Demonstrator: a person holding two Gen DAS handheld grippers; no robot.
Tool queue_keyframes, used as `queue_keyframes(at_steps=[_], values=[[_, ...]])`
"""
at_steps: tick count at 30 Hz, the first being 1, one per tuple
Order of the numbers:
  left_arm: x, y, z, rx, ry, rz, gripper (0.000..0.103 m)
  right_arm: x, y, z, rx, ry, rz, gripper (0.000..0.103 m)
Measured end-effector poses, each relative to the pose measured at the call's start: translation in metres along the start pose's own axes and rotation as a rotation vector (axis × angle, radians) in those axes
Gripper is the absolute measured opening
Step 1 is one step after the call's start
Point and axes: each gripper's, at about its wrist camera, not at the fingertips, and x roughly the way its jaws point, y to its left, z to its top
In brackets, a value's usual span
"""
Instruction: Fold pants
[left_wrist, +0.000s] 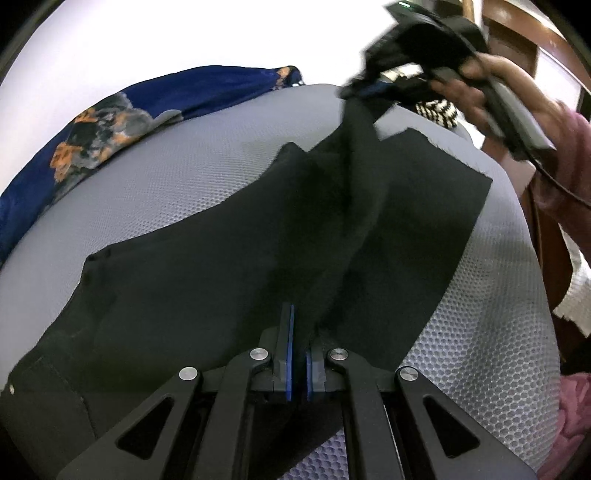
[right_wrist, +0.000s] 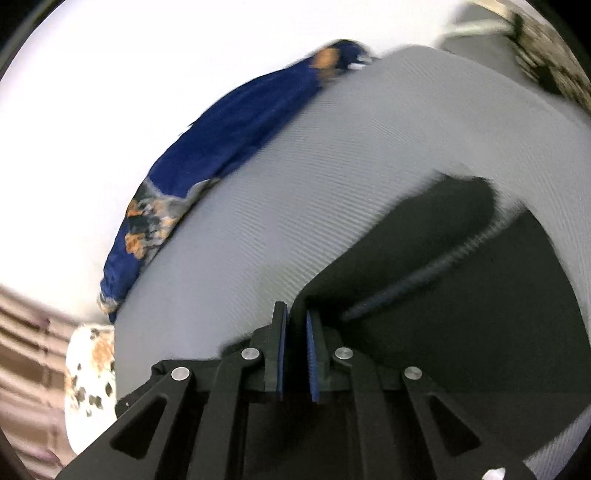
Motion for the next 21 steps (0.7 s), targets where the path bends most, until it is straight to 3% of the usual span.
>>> queue_keyframes(at_steps=[3,6,10,14,19,21], values=[[0.0,0.013,0.001,-0.055,0.003,-0.002,0.005,0.03,0.047,0.02,-0.121,0.037,-0.02,0.017],[0.002,0.021,0.0,-0.097,0.017,-0.003,0.005,0.055,0.076,0.03,-0.181,0.066,0.013,0.033],[0.006,0.023,0.0,-0.109,0.028,-0.013,0.005,0.059,0.09,0.037,-0.195,0.058,0.061,0.034],[0.012,0.026,-0.001,-0.122,0.043,-0.038,0.005,0.043,0.065,0.035,-0.171,0.037,0.021,0.034],[0.013,0.027,0.0,-0.117,0.04,-0.041,0.005,0.036,0.003,0.04,-0.013,0.049,-0.043,0.034],[0.012,0.026,0.001,-0.111,0.036,-0.041,0.005,0.04,-0.01,0.044,0.044,0.067,-0.029,0.034]])
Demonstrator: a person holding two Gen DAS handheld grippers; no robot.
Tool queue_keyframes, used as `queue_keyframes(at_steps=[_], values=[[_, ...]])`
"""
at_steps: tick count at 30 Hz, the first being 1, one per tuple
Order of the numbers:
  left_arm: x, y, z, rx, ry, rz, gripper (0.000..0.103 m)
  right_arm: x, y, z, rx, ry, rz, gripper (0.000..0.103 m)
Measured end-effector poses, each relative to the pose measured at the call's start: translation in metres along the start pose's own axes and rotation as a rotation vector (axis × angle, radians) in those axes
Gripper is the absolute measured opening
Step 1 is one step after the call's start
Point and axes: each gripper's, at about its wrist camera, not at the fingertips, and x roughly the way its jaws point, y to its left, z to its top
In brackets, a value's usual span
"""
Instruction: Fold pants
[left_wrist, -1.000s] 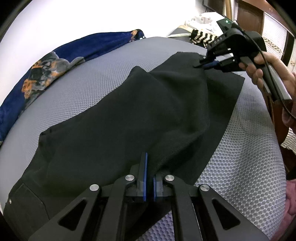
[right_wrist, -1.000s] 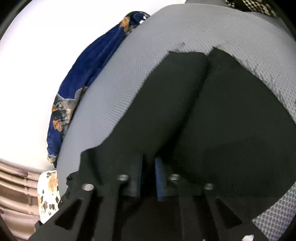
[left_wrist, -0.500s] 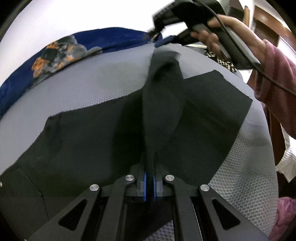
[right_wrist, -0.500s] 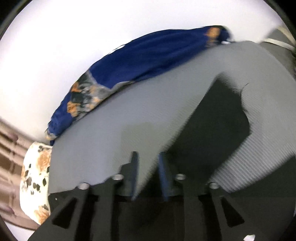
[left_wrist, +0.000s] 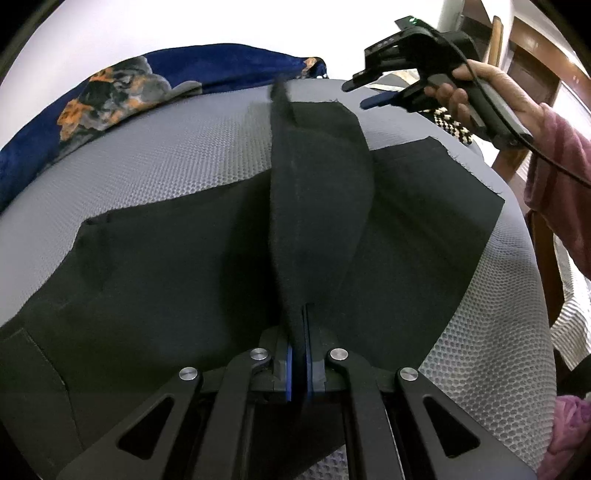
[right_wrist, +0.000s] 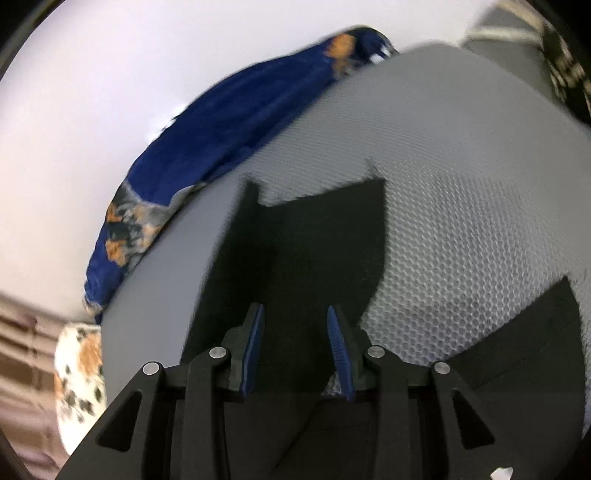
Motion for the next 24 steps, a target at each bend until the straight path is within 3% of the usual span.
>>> queue_keyframes(at_steps=[5,11,18,24], values=[[0.0,0.0,0.003,0.008,0.002,-0.006,0.005,0.02,0.015,0.014,-0.024,0.039,-0.031,0.041],[0.0,-0.002,0.001,0.014,-0.002,-0.014,0.005,0.059,0.078,0.038,-0.168,0.108,-0.166,0.048],[0.0,-0.007,-0.001,0.05,-0.016,-0.01,0.005,0.123,0.155,0.045,-0.358,0.213,-0.447,0.05],[0.002,-0.009,-0.002,0.074,-0.032,-0.012,0.005,0.164,0.192,0.047,-0.427,0.28,-0.606,0.049]])
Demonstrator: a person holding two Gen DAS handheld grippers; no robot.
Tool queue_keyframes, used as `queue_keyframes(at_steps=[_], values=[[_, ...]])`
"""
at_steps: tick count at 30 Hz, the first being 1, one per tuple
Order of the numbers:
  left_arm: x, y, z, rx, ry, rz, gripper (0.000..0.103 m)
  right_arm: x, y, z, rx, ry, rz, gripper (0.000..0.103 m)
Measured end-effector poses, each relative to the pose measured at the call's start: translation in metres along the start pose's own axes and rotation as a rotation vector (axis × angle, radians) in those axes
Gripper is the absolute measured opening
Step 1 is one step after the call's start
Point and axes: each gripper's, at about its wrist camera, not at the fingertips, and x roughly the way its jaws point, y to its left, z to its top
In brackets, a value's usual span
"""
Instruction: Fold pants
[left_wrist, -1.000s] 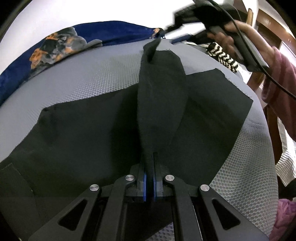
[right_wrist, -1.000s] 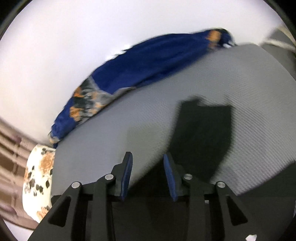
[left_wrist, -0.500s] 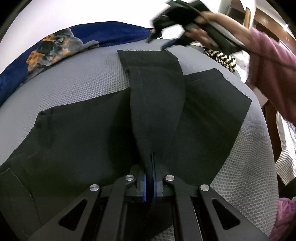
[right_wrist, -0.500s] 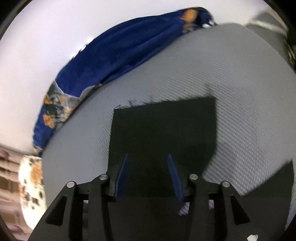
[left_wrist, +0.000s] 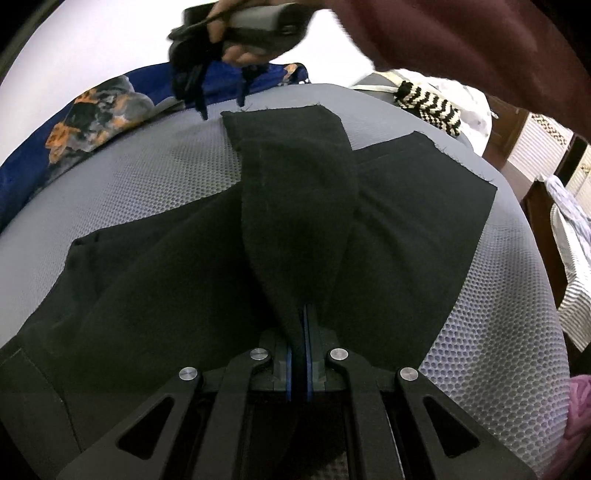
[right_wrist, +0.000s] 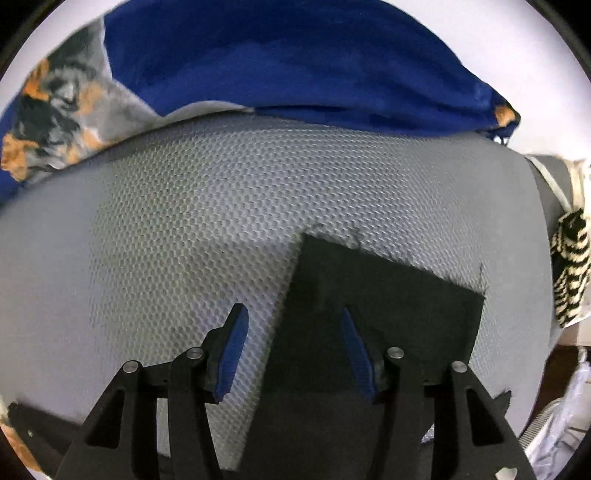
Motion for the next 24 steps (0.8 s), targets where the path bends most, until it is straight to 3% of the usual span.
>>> queue_keyframes(at_steps=[8,13,15,17,19,21,24], values=[[-0.001,0.007,-0.001,-0.013,-0.019,-0.034,0.005,0.024,0.0,0.011,0.017,0.051,-0.162,0.049],[0.0,0.011,-0.001,-0.027,-0.016,-0.05,0.005,0.029,-0.017,0.021,0.086,0.06,-0.115,0.055],[0.0,0.011,-0.001,-0.025,-0.016,-0.05,0.005,0.029,-0.022,0.022,0.108,0.057,-0.091,0.047],[0.001,0.011,-0.002,-0.022,-0.016,-0.049,0.005,0.028,-0.025,0.021,0.118,0.065,-0.041,0.031],[0.001,0.012,-0.002,-0.023,-0.014,-0.05,0.005,0.026,-0.031,0.019,0.126,0.06,-0.056,0.017],[0.001,0.013,-0.002,-0.023,-0.015,-0.05,0.005,0.024,-0.037,0.014,0.115,0.037,-0.054,0.008],[0.001,0.012,-0.001,-0.02,-0.012,-0.048,0.005,0.01,-0.052,0.002,0.125,-0.014,-0.06,0.006]])
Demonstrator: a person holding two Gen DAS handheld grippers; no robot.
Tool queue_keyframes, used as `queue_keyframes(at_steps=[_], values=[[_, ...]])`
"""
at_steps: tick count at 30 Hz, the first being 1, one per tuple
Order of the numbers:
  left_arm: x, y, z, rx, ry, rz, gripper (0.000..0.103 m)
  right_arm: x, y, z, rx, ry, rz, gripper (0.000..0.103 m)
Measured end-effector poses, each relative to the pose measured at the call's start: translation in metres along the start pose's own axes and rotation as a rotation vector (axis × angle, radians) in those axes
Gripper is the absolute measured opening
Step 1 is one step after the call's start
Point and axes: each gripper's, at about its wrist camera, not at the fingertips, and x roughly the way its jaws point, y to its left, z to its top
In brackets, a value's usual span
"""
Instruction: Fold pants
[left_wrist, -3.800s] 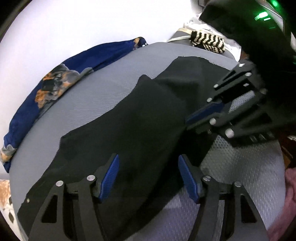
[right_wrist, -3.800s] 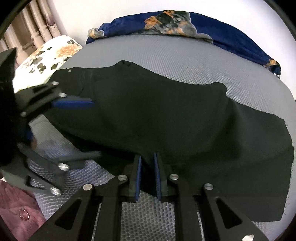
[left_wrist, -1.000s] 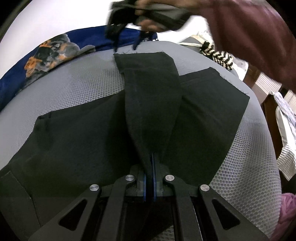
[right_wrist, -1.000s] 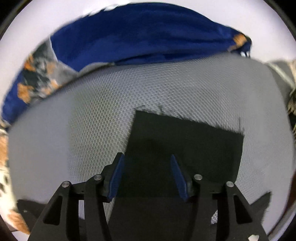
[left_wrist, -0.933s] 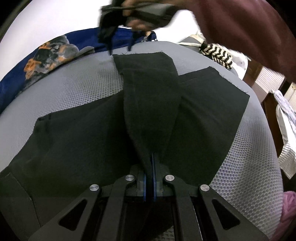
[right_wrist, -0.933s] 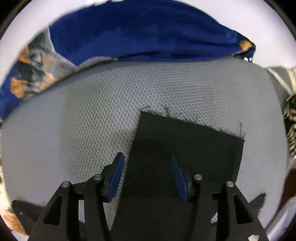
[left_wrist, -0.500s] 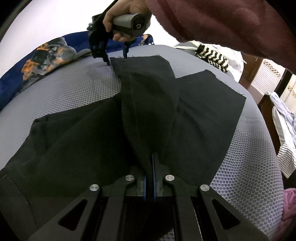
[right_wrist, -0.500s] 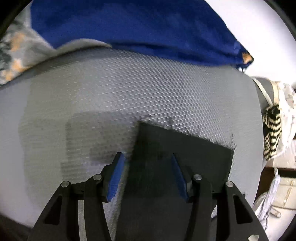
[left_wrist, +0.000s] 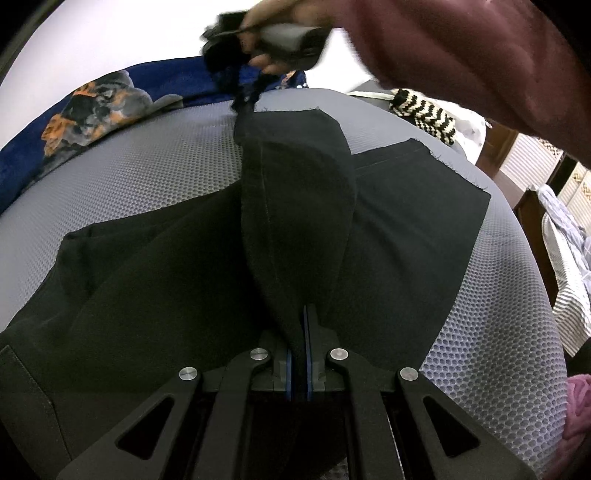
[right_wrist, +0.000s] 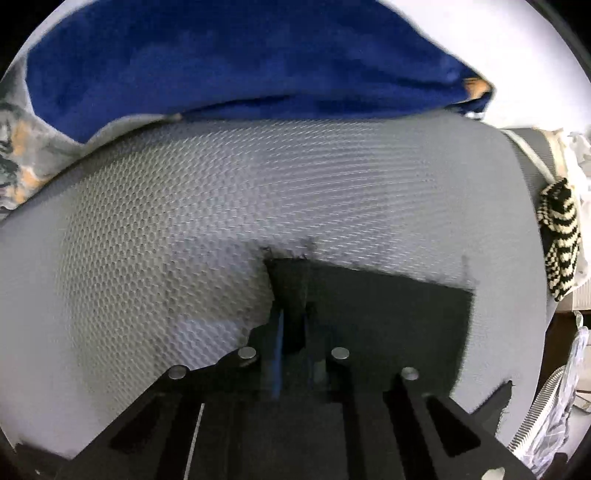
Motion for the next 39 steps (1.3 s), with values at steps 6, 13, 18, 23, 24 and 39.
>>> queue_keyframes(at_steps=[6,13,18,23,24,39], values=[[-0.002,-0.004,0.001,0.016,-0.001,0.021,0.005,-0.06,-0.103,-0.052,0.14,-0.137,0.076,0.005],[-0.008,-0.022,0.002,0.113,0.001,0.039,0.008,-0.074,-0.254,-0.164,0.436,-0.168,0.137,0.005],[0.001,-0.053,-0.005,0.276,0.061,0.083,0.009,-0.022,-0.306,-0.272,0.621,-0.092,0.185,0.005],[0.002,-0.061,-0.007,0.343,0.073,0.123,0.01,0.018,-0.33,-0.309,0.69,-0.134,0.355,0.012],[0.002,-0.061,-0.006,0.342,0.076,0.125,0.01,0.018,-0.334,-0.309,0.694,-0.148,0.387,0.014],[0.0,-0.066,-0.006,0.336,0.099,0.138,0.01,-0.008,-0.36,-0.33,0.626,-0.287,0.433,0.003]])
